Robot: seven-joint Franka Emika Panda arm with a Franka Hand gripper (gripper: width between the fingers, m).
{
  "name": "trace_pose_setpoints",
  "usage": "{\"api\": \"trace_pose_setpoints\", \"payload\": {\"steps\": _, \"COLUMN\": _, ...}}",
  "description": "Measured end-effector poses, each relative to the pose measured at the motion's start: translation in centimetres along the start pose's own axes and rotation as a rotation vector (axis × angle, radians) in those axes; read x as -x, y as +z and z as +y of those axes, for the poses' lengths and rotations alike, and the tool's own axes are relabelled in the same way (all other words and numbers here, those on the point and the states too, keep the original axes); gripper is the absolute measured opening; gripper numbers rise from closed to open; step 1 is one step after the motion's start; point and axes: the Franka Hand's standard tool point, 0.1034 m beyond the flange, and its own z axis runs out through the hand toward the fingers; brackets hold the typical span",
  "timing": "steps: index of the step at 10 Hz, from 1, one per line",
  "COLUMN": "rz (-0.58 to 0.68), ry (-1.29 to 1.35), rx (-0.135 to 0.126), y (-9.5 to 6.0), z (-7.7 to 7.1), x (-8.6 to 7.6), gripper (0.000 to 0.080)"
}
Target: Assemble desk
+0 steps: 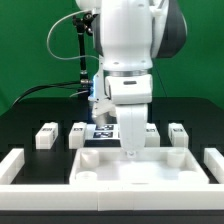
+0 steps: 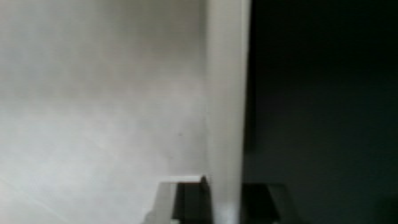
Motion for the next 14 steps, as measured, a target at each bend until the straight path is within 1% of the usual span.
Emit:
{"api": "trace_pose_setpoints", "payload": {"steps": 2, "rz": 0.007, "ry": 0.002, "rx": -0.030, "y": 0.1, "z": 0.0, "x": -2.0, "gripper": 0.0057}}
{"api": "trace_pose_setpoints", "payload": {"steps": 3, "rz": 0.010, "ry": -0.015, "rx": -0.052, "y": 0.1, "z": 0.0, "x": -3.0, "gripper": 0.0057}}
{"api": "trace_pose_setpoints", "payload": {"steps": 4, "rz": 0.008, "ry": -0.017, "rx": -0.081, "y": 0.2, "z": 0.0, "x": -3.0, "gripper": 0.0058}}
{"api": "trace_pose_setpoints", "payload": {"steps": 5, "rz": 0.008, "ry": -0.015, "rx": -0.081, "y": 0.2, "z": 0.0, "x": -2.9, "gripper": 0.0058}}
{"api": "trace_pose_setpoints", "payload": {"steps": 6, "rz": 0.008, "ry": -0.013, "rx": -0.082, "y": 0.2, "z": -0.1, "x": -2.9, "gripper": 0.0163}}
{"api": "trace_pose_setpoints", "payload": {"steps": 7, "rz": 0.008, "ry": -0.012, "rx": -0.083, "y": 0.2, "z": -0.1, "x": -2.8, "gripper": 0.0163}}
{"api": "trace_pose_setpoints", "payload": {"steps": 8, "rz": 0.008, "ry": -0.012, "rx": -0.083, "y": 0.3, "z": -0.1, "x": -2.8, "gripper": 0.0356}}
{"api": "trace_pose_setpoints", "payload": {"steps": 9, "rz": 0.008, "ry": -0.012, "rx": -0.083, "y": 0.3, "z": -0.1, "x": -2.8, "gripper": 0.0356}}
{"api": "trace_pose_setpoints", "payload": {"steps": 10, "rz": 0.008, "ry": -0.011, "rx": -0.083, "y": 0.3, "z": -0.1, "x": -2.8, "gripper": 0.0537}}
{"api": "trace_pose_setpoints", "payload": {"steps": 11, "rz": 0.008, "ry": -0.011, "rx": -0.083, "y": 0.3, "z": -0.1, "x": -2.8, "gripper": 0.0625}}
{"api": "trace_pose_setpoints", "payload": {"steps": 14, "rz": 0.008, "ry": -0.011, "rx": -0.084, "y": 0.3, "z": -0.1, "x": -2.7, "gripper": 0.0648}}
